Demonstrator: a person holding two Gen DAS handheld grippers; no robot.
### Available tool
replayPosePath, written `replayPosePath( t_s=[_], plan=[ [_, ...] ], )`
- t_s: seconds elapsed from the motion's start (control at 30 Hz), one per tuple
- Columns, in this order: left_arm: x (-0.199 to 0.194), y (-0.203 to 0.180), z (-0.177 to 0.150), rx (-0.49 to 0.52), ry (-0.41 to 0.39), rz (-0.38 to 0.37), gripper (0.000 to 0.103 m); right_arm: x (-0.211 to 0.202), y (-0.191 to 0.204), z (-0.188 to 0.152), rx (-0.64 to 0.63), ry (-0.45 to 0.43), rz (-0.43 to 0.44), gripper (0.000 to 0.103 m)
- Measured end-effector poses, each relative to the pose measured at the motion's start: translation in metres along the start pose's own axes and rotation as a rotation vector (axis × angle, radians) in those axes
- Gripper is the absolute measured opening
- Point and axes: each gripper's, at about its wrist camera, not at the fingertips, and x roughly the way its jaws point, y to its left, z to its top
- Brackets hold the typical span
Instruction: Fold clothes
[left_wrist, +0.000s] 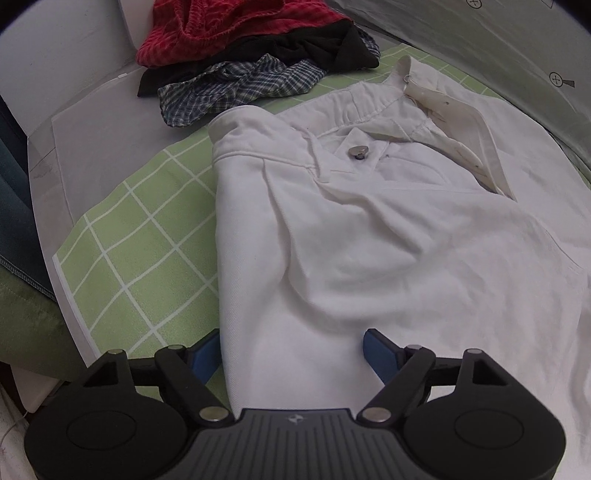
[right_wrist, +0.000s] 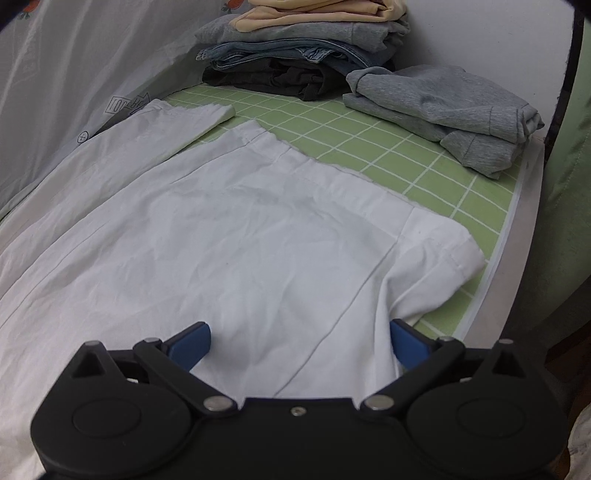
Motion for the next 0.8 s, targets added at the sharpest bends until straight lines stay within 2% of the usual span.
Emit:
replayPosePath(
  t_s=[0.07, 0.13, 0.17, 0.2, 0.23, 0.27, 0.33, 0.4, 0.6, 0.8],
  plan=[
    [-0.001, 0.0, -0.001, 0.006, -0.018, 0.007, 0.074, -0.003, 0.001, -0.005, -0.007, -0.021, -0.01, 0.101],
    [-0.004, -0.001, -0.001, 0.016, -0.038, 0.003, 0.062, -0.007, 0.0, -0.009, -0.016, -0.042, -0.031, 0.089],
    [-0.005, -0.002, -0.001, 0.023, -0.046, 0.001, 0.051, -0.009, -0.001, -0.01, -0.021, -0.051, -0.043, 0.083],
    [-0.006, -0.002, 0.0, 0.033, -0.051, 0.003, 0.041, -0.011, -0.003, -0.01, -0.015, -0.058, -0.053, 0.073],
    [-0.007, -0.003, 0.0, 0.043, -0.056, 0.004, 0.035, -0.012, -0.005, -0.009, -0.001, -0.064, -0.061, 0.061],
    [-0.008, -0.004, 0.0, 0.056, -0.061, 0.009, 0.021, -0.014, -0.009, -0.008, 0.009, -0.066, -0.069, 0.055],
    [-0.009, -0.003, 0.001, 0.064, -0.066, 0.005, 0.016, -0.014, -0.014, -0.004, 0.017, -0.061, -0.046, 0.031],
    [-0.011, 0.0, 0.003, 0.032, -0.07, -0.022, 0.009, -0.015, -0.018, 0.001, 0.025, -0.053, 0.001, 0.012],
    [-0.035, 0.002, 0.011, 0.007, -0.11, -0.095, 0.005, -0.036, -0.004, 0.021, 0.039, -0.159, 0.03, 0.009],
    [-0.079, -0.013, 0.038, 0.017, -0.239, -0.184, 0.005, -0.055, 0.021, 0.065, 0.012, -0.285, 0.139, 0.009]
  ],
)
